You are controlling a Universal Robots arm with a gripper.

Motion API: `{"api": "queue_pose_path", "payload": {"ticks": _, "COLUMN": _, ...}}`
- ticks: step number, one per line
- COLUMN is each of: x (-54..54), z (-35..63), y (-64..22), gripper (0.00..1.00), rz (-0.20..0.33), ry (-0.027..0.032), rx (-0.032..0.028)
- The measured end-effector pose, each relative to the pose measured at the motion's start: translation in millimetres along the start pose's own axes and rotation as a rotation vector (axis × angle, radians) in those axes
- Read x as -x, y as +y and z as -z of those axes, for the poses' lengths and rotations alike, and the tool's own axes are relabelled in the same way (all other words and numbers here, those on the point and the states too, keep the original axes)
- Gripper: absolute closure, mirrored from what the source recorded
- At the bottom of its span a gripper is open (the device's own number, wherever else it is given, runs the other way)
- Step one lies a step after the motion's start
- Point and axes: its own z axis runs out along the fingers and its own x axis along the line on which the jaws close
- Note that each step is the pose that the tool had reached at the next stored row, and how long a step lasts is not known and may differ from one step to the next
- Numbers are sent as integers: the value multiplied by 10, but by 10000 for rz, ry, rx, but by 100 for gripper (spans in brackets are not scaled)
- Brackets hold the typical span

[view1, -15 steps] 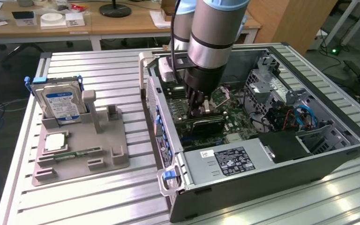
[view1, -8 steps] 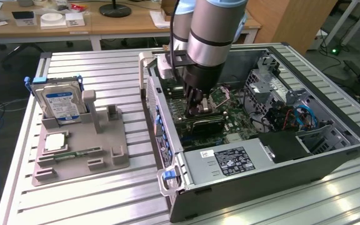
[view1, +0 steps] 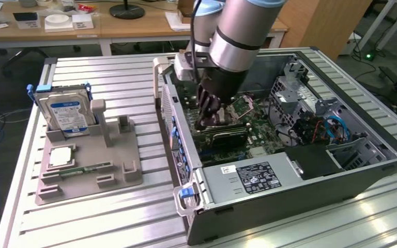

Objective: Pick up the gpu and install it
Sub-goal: 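Press down on the gpu until it lock into place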

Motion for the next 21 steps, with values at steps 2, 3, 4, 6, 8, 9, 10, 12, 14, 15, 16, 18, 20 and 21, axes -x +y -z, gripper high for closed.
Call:
{"api": "queue_pose_path", "payload": {"ticks": 2, "x": 0, "z": 4, "y": -24, "gripper": 90, "rz": -27, "ry": 21, "rx": 359}}
{"api": "queue_pose_path", "payload": {"ticks": 3, "x": 1, "z": 7, "y": -49, "gripper": 90, "rz": -38, "ry": 23, "rx": 540}}
{"api": "queue_pose_path", "payload": {"ticks": 4, "x": 1, "z": 7, "y": -73, "gripper": 90, "rz": -49, "ry": 25, "rx": 702}}
{"api": "queue_pose_path", "payload": {"ticks": 6, "x": 2, "z": 11, "y": -131, "gripper": 90, "rz": -71, "ry": 26, "rx": 1039}}
{"api": "queue_pose_path", "payload": {"ticks": 8, "x": 3, "z": 17, "y": -188, "gripper": 90, "rz": -88, "ry": 29, "rx": 1295}}
{"api": "queue_pose_path", "payload": {"ticks": 9, "x": 3, "z": 19, "y": -218, "gripper": 90, "rz": -95, "ry": 30, "rx": 1385}}
{"api": "queue_pose_path", "payload": {"ticks": 10, "x": 2, "z": 18, "y": -243, "gripper": 90, "rz": -97, "ry": 31, "rx": 1444}}
{"api": "queue_pose_path", "payload": {"ticks": 12, "x": -1, "z": 13, "y": -290, "gripper": 90, "rz": -103, "ry": 33, "rx": 1524}}
{"api": "queue_pose_path", "payload": {"ticks": 14, "x": -11, "z": 13, "y": -320, "gripper": 90, "rz": -117, "ry": 35, "rx": 1722}}
{"api": "queue_pose_path", "payload": {"ticks": 15, "x": -16, "z": 14, "y": -335, "gripper": 90, "rz": -126, "ry": 37, "rx": 1861}}
{"api": "queue_pose_path", "payload": {"ticks": 16, "x": -19, "z": 16, "y": -348, "gripper": 90, "rz": -138, "ry": 48, "rx": 2022}}
{"api": "queue_pose_path", "payload": {"ticks": 18, "x": -22, "z": 18, "y": -360, "gripper": 90, "rz": -168, "ry": 73, "rx": 2386}}
{"api": "queue_pose_path", "payload": {"ticks": 20, "x": -22, "z": 19, "y": -364, "gripper": 90, "rz": -193, "ry": 84, "rx": 2755}}
{"api": "queue_pose_path", "payload": {"ticks": 21, "x": -22, "z": 19, "y": -367, "gripper": 90, "rz": -205, "ry": 85, "rx": 2936}}
